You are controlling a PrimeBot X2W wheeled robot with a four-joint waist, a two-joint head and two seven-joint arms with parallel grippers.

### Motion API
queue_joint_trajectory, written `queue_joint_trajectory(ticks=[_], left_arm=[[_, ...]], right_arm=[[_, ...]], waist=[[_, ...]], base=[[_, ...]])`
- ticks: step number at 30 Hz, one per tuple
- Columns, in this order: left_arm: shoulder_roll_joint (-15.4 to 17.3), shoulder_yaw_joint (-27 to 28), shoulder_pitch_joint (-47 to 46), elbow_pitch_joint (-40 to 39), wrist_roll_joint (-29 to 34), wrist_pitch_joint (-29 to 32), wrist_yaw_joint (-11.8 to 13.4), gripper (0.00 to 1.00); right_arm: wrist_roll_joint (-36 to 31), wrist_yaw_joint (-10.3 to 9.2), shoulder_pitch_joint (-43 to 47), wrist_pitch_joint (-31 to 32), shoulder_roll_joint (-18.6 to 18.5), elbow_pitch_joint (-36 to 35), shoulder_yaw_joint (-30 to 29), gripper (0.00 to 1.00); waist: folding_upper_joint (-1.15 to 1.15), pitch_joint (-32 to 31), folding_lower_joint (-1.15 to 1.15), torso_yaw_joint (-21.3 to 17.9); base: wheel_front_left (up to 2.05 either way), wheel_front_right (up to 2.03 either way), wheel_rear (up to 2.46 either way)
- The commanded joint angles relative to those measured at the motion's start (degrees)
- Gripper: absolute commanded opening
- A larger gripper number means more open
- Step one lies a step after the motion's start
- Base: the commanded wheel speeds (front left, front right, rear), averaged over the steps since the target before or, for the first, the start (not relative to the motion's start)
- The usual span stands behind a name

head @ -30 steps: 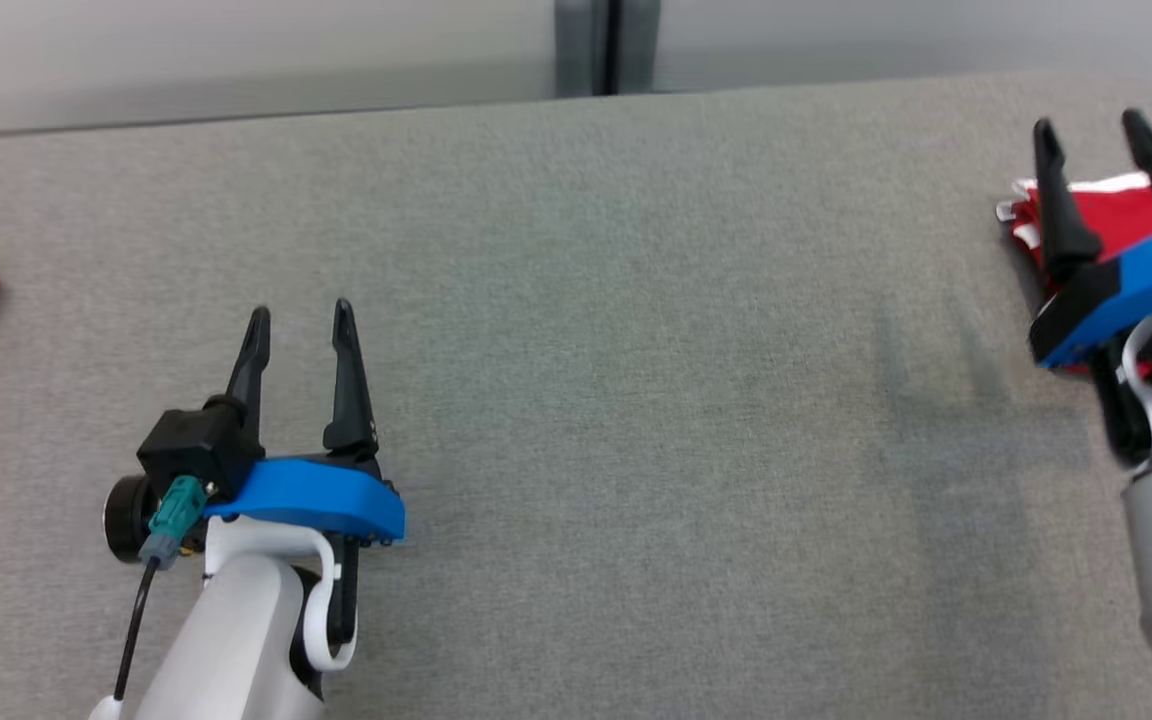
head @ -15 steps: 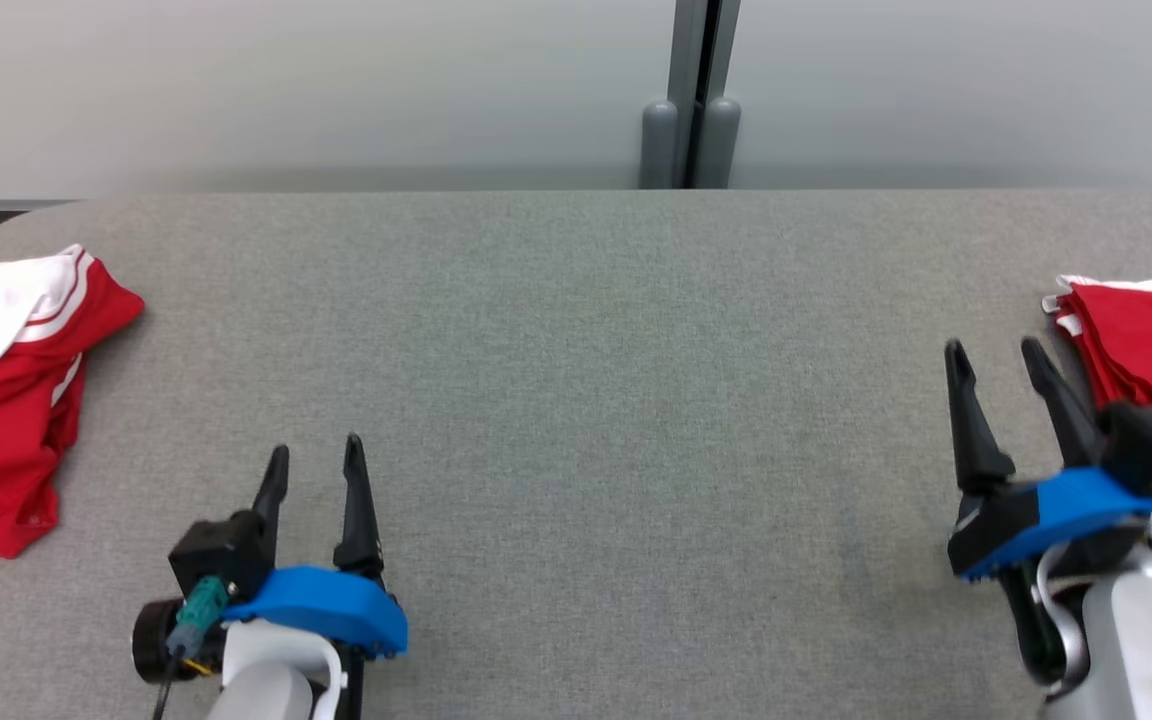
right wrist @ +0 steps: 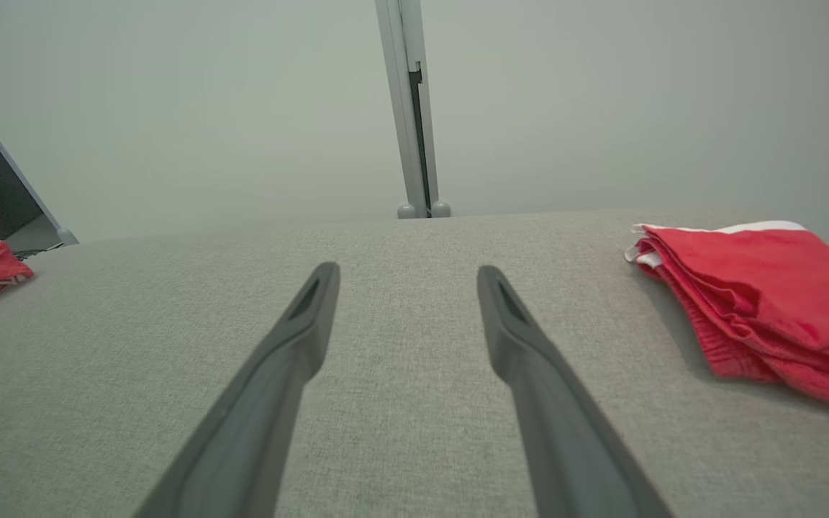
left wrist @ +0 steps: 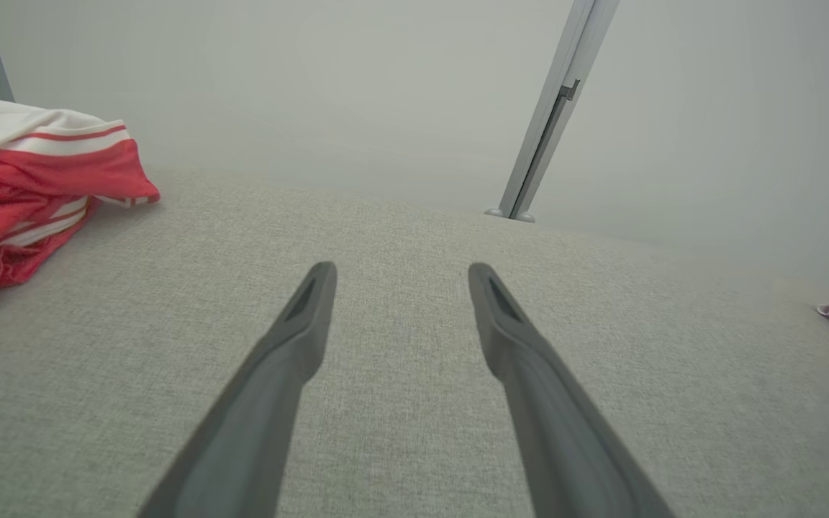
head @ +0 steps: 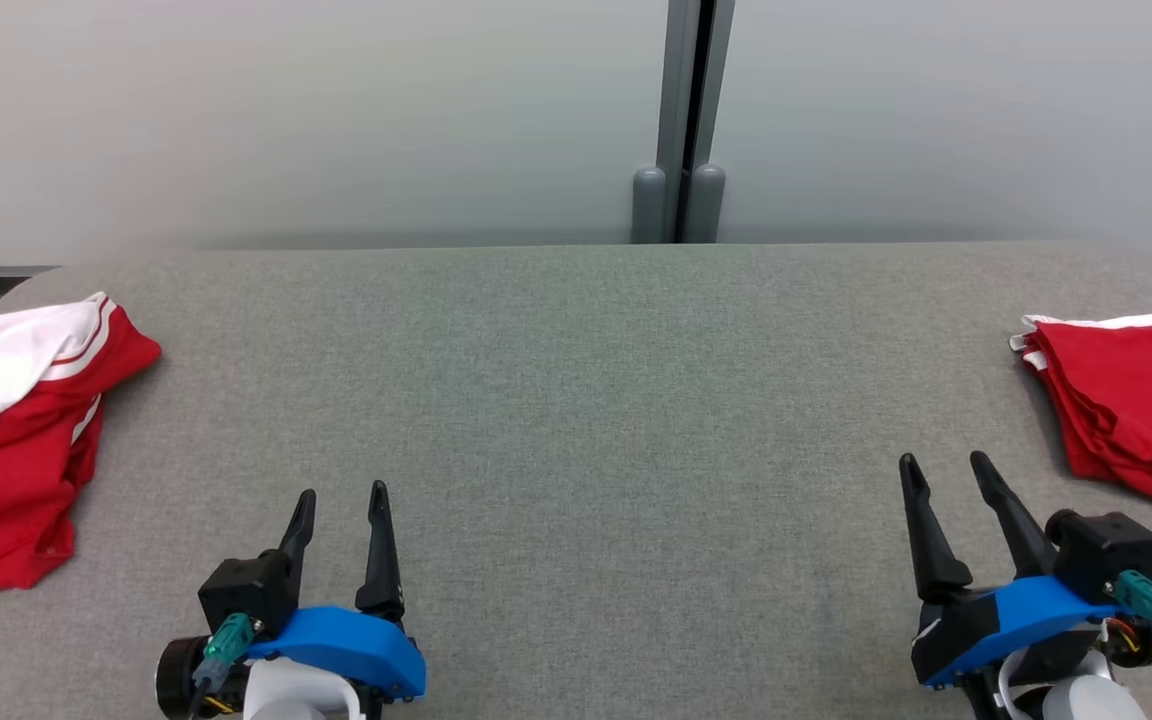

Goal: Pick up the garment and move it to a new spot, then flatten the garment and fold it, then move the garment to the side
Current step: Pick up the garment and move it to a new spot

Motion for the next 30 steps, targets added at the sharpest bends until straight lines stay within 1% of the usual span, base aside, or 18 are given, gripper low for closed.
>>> queue_joint_trajectory(ticks=[1, 12, 20, 24, 26, 30], left_arm=[[-0.09, 0.08, 0.01, 0.09, 0.32, -0.26, -0.25, 1.0], [0.01, -0.55, -0.32, 0.24, 0.16, -0.26, 0.07, 1.0], [0.25, -0.79, -0.62, 0.24, -0.2, -0.2, 0.39, 1.0], [0.36, -1.03, -0.95, 0.07, -0.24, -0.12, 0.5, 1.0], [0.45, -1.16, -1.09, -0.09, -0.2, -0.04, 0.47, 1.0], [0.79, -1.27, -1.39, -0.53, -0.13, 0.11, 0.62, 1.0]], right_arm=[[0.66, 0.01, 0.75, -0.63, -0.02, 0.62, 0.44, 1.0], [0.67, 0.01, 0.36, -1.58, -0.02, 2.6, 1.21, 1.0], [0.79, 0.01, 0.06, -1.98, -0.01, 3.27, 1.47, 1.0], [0.87, 0.01, 0.48, -2.13, 0.01, 3.03, 1.38, 1.0], [0.92, 0.01, 0.67, -2.23, 0.0, 2.96, 1.3, 1.0], [1.59, 0.02, 0.43, -2.37, 0.03, 2.72, 1.98, 1.0]], waist=[[0.0, -0.37, 0.01, -0.29], [0.0, -0.69, 0.01, -0.61], [0.0, -0.58, 0.01, 0.04], [0.0, -0.95, 0.01, 2.38], [0.0, -1.12, 0.01, 4.33], [0.0, -1.3, 0.01, 9.7]], base=[[0.0, 0.0, 0.0], [0.0, 0.0, 0.0], [0.0, 0.0, 0.0], [0.0, 0.0, 0.0], [0.0, 0.0, 0.0], [0.0, 0.0, 0.0]])
